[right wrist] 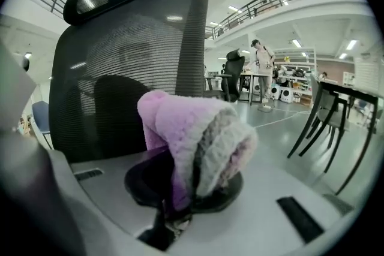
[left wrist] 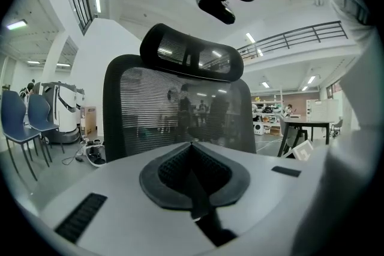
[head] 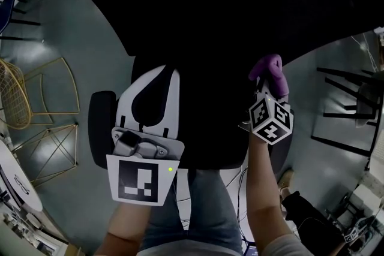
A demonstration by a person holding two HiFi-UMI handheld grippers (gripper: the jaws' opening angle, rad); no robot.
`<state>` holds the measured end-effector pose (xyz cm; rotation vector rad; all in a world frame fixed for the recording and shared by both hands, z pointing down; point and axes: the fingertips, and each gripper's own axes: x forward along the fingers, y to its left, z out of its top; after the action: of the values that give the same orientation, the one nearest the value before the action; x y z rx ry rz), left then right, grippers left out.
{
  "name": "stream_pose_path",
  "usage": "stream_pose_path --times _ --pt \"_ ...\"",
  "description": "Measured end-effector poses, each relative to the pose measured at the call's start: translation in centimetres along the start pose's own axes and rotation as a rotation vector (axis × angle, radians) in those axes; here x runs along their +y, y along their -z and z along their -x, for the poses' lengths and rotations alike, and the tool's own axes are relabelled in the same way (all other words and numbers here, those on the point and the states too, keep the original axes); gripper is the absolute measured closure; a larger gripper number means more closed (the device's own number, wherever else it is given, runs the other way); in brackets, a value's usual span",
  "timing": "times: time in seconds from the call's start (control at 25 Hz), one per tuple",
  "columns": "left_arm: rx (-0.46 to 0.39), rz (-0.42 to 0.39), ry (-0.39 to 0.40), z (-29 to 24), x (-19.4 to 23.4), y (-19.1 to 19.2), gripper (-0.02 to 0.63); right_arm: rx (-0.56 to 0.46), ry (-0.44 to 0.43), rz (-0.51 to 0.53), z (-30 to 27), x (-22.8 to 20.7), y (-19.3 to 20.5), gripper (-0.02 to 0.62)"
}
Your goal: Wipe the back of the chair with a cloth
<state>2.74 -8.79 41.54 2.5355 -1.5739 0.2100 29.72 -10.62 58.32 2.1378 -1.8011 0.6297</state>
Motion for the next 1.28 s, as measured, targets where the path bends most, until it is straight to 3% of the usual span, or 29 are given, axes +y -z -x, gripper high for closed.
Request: stream_pose_path --times 0.56,1.28 --pt "0.013 -0.004 0.007 -0.5 0.0 0.5 0.592 0.159 -0.042 -0.021 -2.6 0.3 5.8 0.54" --pt "0.016 0.008 -0.059 1.5 4.1 1.3 0.592 0.143 0.0 -0.125 -2.9 2.3 5.7 0.54"
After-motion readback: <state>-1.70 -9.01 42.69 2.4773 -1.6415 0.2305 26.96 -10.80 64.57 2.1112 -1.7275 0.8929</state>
